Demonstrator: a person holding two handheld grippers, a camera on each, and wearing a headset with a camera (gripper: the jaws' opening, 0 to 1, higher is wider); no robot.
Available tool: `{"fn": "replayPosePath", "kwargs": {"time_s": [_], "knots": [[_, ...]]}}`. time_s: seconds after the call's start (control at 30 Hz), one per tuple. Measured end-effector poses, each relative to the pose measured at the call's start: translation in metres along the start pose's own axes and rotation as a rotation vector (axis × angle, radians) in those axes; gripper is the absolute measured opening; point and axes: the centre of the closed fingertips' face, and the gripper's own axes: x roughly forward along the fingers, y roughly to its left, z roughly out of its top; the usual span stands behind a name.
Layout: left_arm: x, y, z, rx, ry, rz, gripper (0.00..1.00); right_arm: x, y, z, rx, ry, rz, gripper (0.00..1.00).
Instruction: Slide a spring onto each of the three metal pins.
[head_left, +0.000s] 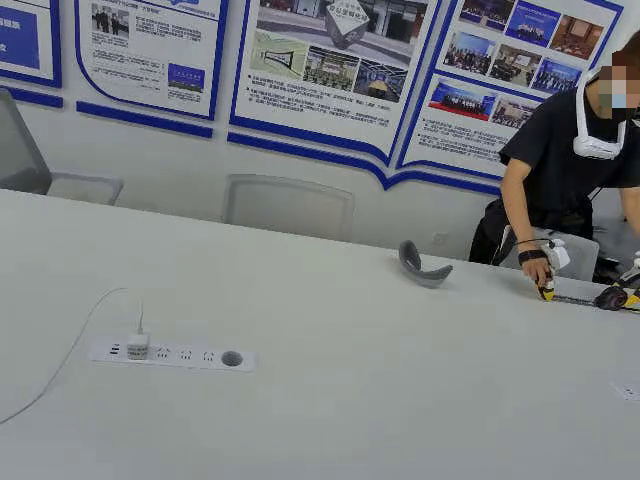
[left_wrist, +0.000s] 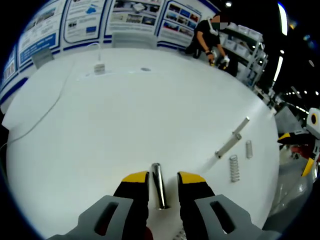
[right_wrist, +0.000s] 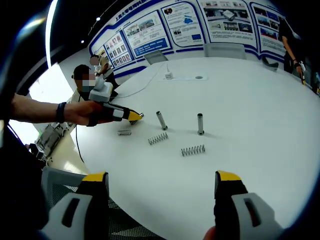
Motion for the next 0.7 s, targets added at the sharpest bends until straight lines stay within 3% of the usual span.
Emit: {"fn": "replayPosePath", "kwargs": {"time_s": [0.1,0.23,0.37,0.4,0.47,0.57,0.63,0.7], "knots": [[0.0021,-0.0011,0.0027,-0.012,0.0,0.005,0.18,0.0009,-0.0004,-0.0013,0.007,0.004,0.001,0.88],[0.0025,0.0044,0.0033,0.03,0.007,0.063,0.12,0.0008,-0.0006,-0.0008,0.007,0.001,-0.001,0.88],[0.0038,0.0042,0.0053,0.039,0.006,0.087,0.1,0.0009,-0.0019,-0.0029,0.011,0.003,-0.004,0.88],[0.0042,0.0036,0.0049,0.058,0.009,0.101,0.1,0.001,-0.0019,-0.0033,0.011,0.003,-0.004,0.88],[0.0047,0.0037,0.0046,0.166,0.034,0.125,0.1,0.0014,-0.0015,-0.0038,0.017,0.002,-0.003,0.88],[0.0069,0.0032,0.0042,0.261,0.07,0.156,0.11,0.0024,0.0004,-0.0032,0.027,-0.003,0.004,0.87],[0.0091,0.0005,0.0036,0.302,0.082,0.153,0.11,0.003,0.0014,-0.0022,0.031,-0.007,0.007,0.87],[0.0104,0.0007,0.0049,0.3,0.07,0.158,0.1,0.0034,0.0023,-0.0016,0.031,-0.009,0.01,0.87]]}}
